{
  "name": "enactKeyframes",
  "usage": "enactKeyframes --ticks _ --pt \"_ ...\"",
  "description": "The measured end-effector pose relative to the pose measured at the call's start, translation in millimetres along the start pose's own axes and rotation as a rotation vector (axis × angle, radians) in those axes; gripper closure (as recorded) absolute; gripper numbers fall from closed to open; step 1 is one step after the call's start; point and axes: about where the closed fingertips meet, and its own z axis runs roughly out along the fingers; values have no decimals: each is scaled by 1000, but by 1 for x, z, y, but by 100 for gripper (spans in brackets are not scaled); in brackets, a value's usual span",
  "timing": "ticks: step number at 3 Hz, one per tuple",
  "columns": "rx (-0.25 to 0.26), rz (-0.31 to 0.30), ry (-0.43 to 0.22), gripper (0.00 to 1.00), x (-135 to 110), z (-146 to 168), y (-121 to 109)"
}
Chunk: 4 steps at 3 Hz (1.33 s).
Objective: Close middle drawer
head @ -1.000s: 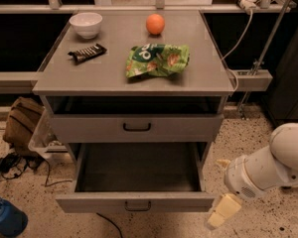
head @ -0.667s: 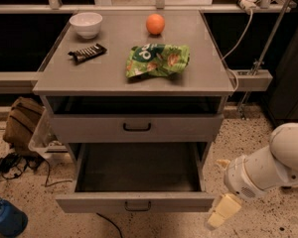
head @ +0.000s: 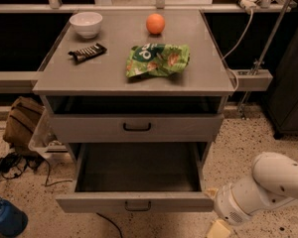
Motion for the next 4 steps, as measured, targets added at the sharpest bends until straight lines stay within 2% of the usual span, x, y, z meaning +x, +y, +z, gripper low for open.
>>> enactKeyframes --ticks 1,2,4 --pt "-131 29 6 0 17 47 7" --pt "-131 29 6 0 17 47 7" --pt "-196 13 -8 0 25 88 -3"
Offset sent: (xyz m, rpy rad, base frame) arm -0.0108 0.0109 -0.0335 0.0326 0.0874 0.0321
